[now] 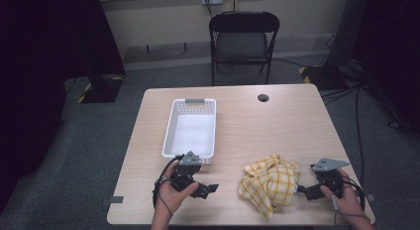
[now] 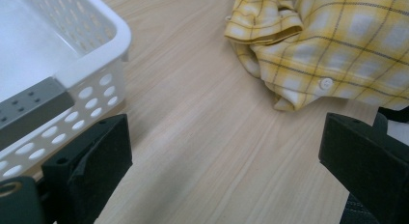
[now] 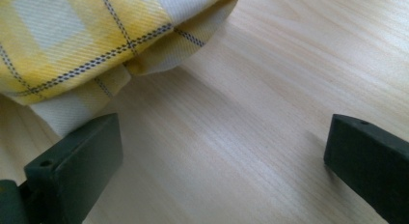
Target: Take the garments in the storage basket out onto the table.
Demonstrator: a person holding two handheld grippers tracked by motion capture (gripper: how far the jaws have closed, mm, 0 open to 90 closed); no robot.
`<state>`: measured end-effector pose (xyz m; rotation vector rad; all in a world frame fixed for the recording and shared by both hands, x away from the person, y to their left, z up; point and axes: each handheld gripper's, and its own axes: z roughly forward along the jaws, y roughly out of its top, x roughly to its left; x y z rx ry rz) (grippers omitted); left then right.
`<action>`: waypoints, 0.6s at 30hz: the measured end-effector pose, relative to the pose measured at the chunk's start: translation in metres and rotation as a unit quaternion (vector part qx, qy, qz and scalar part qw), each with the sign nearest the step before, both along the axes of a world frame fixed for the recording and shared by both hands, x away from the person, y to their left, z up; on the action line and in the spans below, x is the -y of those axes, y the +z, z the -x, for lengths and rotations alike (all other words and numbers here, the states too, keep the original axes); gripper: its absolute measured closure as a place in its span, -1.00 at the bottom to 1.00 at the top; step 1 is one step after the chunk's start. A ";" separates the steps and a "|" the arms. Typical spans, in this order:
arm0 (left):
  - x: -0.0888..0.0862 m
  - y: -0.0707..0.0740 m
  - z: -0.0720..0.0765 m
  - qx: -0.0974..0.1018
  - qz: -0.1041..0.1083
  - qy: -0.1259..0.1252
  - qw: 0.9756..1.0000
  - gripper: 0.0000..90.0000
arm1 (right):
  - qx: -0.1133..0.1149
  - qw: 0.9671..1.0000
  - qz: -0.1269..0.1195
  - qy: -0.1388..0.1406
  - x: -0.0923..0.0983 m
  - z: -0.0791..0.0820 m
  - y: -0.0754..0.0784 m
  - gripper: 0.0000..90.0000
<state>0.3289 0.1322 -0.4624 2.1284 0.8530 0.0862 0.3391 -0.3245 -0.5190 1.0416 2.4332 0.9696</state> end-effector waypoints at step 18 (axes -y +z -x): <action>-0.020 -0.003 0.002 0.006 -0.002 0.020 1.000 -0.91 | 0.000 1.000 0.000 0.000 0.000 0.000 0.000 -1.00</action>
